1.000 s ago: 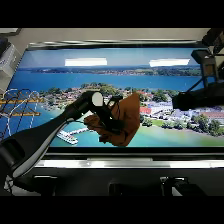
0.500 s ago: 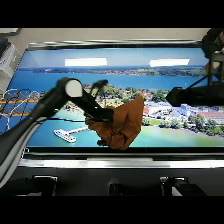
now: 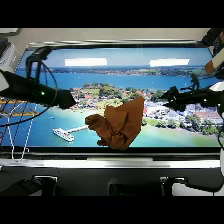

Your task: Fold the clothes and pants, and hang the long-sleeved shirts on hangers.

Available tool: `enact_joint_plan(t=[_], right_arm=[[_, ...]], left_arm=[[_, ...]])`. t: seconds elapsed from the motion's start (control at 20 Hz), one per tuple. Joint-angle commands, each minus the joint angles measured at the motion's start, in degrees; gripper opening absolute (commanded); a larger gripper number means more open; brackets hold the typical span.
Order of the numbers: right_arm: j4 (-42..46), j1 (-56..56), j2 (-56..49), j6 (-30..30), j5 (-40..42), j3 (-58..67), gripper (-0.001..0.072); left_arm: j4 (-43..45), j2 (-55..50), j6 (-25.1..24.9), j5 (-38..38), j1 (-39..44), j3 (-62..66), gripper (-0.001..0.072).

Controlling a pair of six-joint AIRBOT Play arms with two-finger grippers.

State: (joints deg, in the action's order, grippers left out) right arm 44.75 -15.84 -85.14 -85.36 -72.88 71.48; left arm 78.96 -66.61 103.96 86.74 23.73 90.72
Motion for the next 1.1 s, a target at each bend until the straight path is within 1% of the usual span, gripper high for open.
enact_joint_plan(t=[0.0,0.1,0.2,0.45,0.5,0.55,0.6,0.65,0.7,0.8,0.85,0.9,0.95,1.0,1.05], right_arm=[[-5.75,3.85,-8.63,2.73,6.71,-0.44,0.0575],[-5.79,6.71,-11.45,2.82,11.19,-0.44,0.0579],[-5.75,8.48,-13.22,2.45,13.57,-0.44,0.0578],[-6.01,10.8,-15.54,3.28,16.39,-0.44,0.0578],[-6.64,11.56,-15.96,3.34,16.5,-0.44,0.0578],[-6.71,12.37,-16.48,3.3,16.83,-0.44,0.0578],[-6.69,13.2,-16.98,3.3,17.11,-0.44,0.0573],[-6.82,14.27,-17.51,3.28,17.4,-0.44,0.0543],[-6.84,15.23,-17.9,3.3,17.77,-0.42,0.0476],[-7.08,15.76,-17.73,3.91,17.88,-0.37,0.0142],[-7.06,15.69,-17.16,4.52,17.92,-0.37,0.0055],[-7.13,15.39,-16.2,5.73,17.9,-0.37,0.0033],[-6.75,15.17,-15.04,5.73,17.94,-0.37,0.0033],[-6.78,14.95,-13.99,5.73,17.7,-0.37,0.0033],[-6.45,14.91,-12.79,5.86,17.33,-0.37,0.0033]], left_arm=[[2.38,2.01,0.02,0.26,-1.75,0.07,0.0472],[2.38,1.44,0.04,0.26,-1.75,0.07,0.0472],[2.38,1.14,0.04,0.24,-1.75,0.07,0.0472],[2.62,0.44,0.09,-0.96,-1.75,-0.07,0.0471],[3.06,0.44,1.05,-1.07,-1.75,-0.2,0.0472],[3.93,0.44,2.21,-1.01,-1.75,-0.44,0.0484],[4.48,0.48,2.84,-1.01,-1.79,-0.7,0.0558],[5.07,0.48,3.37,-0.74,-1.9,-0.81,0.0586],[5.4,0.5,3.37,-0.39,-2.12,-0.81,0.0586],[5.4,1.01,2.1,-0.07,-3.3,-2.1,0.0585],[5.35,1.62,2.08,-0.22,-4.7,-3.74,0.0585],[5.27,2.32,1.95,-0.66,-6.64,-6.08,0.0585],[5.18,3.17,2.01,-1.99,-8.74,-9.03,0.0585],[4.72,4.09,2.16,-4.94,-11.13,-12.74,0.0585],[2.36,4.94,2.1,-9.18,-13.79,-17.38,0.0585]])
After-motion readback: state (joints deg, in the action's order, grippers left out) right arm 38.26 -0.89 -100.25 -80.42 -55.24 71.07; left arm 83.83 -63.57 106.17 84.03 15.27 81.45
